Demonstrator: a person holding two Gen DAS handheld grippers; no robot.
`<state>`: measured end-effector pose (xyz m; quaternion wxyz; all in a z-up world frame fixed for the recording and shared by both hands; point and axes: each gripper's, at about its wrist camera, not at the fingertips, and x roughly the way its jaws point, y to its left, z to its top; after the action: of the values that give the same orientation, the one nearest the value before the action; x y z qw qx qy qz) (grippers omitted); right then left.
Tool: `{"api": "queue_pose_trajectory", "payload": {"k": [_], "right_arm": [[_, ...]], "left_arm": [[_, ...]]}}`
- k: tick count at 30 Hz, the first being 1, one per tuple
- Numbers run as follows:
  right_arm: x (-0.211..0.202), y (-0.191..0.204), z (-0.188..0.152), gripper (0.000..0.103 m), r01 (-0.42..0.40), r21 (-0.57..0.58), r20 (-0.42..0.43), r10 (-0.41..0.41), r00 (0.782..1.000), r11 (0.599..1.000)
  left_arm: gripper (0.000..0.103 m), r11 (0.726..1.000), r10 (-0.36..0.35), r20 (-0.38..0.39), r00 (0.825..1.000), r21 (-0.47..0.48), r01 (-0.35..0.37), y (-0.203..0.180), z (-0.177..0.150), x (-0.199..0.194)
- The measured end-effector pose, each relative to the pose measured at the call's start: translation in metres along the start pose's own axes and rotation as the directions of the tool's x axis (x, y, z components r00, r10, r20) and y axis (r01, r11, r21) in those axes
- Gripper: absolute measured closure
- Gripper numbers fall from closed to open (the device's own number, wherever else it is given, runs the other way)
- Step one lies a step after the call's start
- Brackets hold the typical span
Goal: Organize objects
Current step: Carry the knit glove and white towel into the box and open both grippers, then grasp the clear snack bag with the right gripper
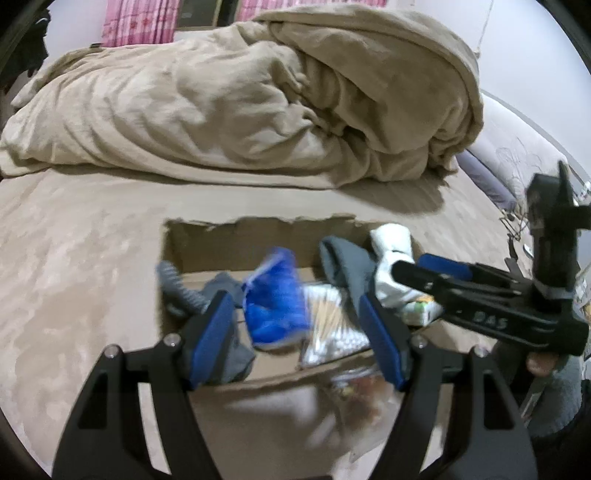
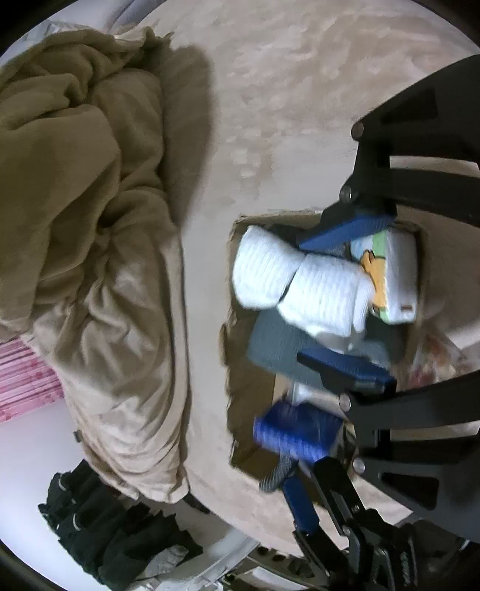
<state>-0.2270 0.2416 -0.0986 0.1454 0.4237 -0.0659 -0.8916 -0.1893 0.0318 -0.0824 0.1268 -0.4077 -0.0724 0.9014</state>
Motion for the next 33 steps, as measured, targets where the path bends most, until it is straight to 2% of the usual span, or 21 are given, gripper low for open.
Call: {"api": "queue_pose_trajectory", "payload": {"k": [4,12,17,22,27,33], "right_arm": [[-0.020,0.010,0.002,0.039,-0.005,-0.013,0.028,0.005,1.000,1.000],[-0.059,0.031,-0.002,0.036,-0.003,-0.044,0.079,0.006,0.997,0.999],[-0.085,0.046,-0.008,0.026,-0.006,-0.062,0.117,0.013,0.993,0.998],[-0.104,0.056,-0.018,0.025,-0.011,-0.074,0.133,0.021,0.991,0.997],[-0.119,0.069,-0.030,0.025,-0.012,-0.095,0.135,0.025,0.991,0.995],[-0.119,0.073,-0.046,0.025,-0.037,-0.091,0.118,0.048,0.992,0.995]], "left_arm": [[0.031,1.000,-0.001,0.020,1.000,-0.026,0.001,0.005,-0.003,-0.021],[0.030,0.999,0.005,0.076,0.997,-0.035,-0.002,0.005,-0.010,-0.069],[0.030,0.999,0.009,0.101,0.995,-0.038,-0.006,0.006,-0.018,-0.096],[0.029,0.999,0.021,0.115,0.993,-0.039,-0.017,0.009,-0.031,-0.115],[0.029,0.999,0.027,0.113,0.993,-0.046,-0.022,0.014,-0.044,-0.124],[0.029,0.997,0.062,0.065,0.996,-0.056,-0.058,0.023,-0.066,-0.113]]}}
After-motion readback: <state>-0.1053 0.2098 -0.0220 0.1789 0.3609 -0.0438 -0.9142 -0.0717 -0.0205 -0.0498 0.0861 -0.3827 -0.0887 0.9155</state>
